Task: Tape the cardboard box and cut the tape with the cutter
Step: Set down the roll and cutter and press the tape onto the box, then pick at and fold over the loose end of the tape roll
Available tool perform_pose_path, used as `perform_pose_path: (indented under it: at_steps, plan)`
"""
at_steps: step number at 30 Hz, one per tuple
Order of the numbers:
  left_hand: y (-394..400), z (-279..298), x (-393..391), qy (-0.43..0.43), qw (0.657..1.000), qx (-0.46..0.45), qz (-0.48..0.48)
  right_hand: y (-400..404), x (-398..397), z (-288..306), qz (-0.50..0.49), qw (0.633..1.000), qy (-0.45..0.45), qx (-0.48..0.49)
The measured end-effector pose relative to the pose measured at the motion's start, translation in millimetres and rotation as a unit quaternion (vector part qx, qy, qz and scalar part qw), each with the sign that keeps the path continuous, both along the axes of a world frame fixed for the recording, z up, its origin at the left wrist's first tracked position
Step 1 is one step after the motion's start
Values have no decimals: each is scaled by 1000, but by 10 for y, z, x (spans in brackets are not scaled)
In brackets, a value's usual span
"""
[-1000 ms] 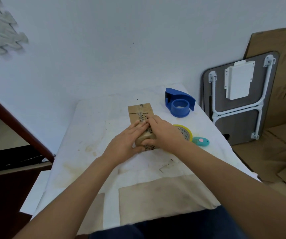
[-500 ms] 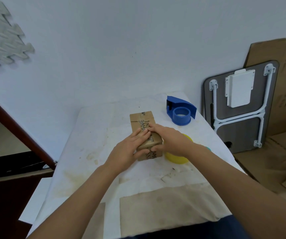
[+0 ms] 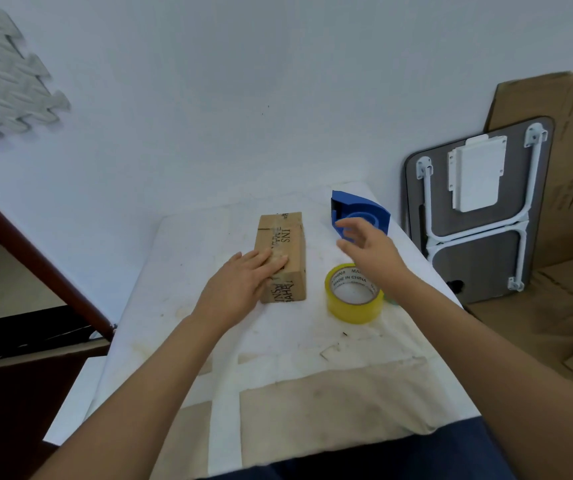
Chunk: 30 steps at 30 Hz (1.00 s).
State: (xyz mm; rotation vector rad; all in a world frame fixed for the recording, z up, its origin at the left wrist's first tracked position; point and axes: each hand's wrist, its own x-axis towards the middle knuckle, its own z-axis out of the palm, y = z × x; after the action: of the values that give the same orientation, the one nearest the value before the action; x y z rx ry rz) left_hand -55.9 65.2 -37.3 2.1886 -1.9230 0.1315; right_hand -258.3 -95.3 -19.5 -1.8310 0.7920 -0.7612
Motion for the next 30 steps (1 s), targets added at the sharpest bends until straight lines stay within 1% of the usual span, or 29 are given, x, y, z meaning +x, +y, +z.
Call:
perform_pose_path:
  at_steps: [1, 3, 5, 6, 8, 10, 12, 14, 16, 17, 20, 23, 27, 30]
  plan:
    - [-46, 10, -43, -13, 1000, -1, 7, -63, -42, -12, -39, 999, -15, 11]
    - [-110, 12, -130, -11, 1000, -7, 27, -176, -160, -36, -99, 994, -38, 25]
    - [-147, 10, -186, -19, 999, -14, 46, -261, -307, -66, -140, 988, -50, 35]
    - [-160, 23, -232, -21, 998, -31, 51, -293, -382, -90, -158, 986, -48, 38]
    - [-204, 84, -394, 6, 996, -77, 43, -335, -526, -152, -184, 981, -36, 42]
    - [-285, 168, -656, 61, 993, -96, 14, -350, -645, -235, -192, 980, -16, 43]
    - [-414, 209, -932, 106, 992, -64, -20, -345, -732, -337, -184, 982, 27, 36]
    - [-594, 195, -1157, 145, 989, 6, -39, -319, -796, -422, -162, 983, 83, 19]
    - [-771, 136, -1323, 178, 981, 74, -30, -283, -848, -475, -128, 985, 118, 1]
    - [-847, 94, -1385, 173, 980, 97, -24, -262, -869, -486, -108, 986, 128, -4]
    - [-995, -23, -1506, 107, 984, 145, 3, -224, -909, -516, -57, 989, 139, -14]
    - [-1079, -106, -1569, 90, 985, 147, 25, -216, -916, -583, -28, 985, 165, -44]
    - [-1102, -152, -1620, 100, 989, 107, 35, -196, -918, -622, -11, 975, 197, -105]
    - [-1087, -162, -1614, 105, 991, 77, 30, -202, -924, -639, -3, 967, 222, -123]
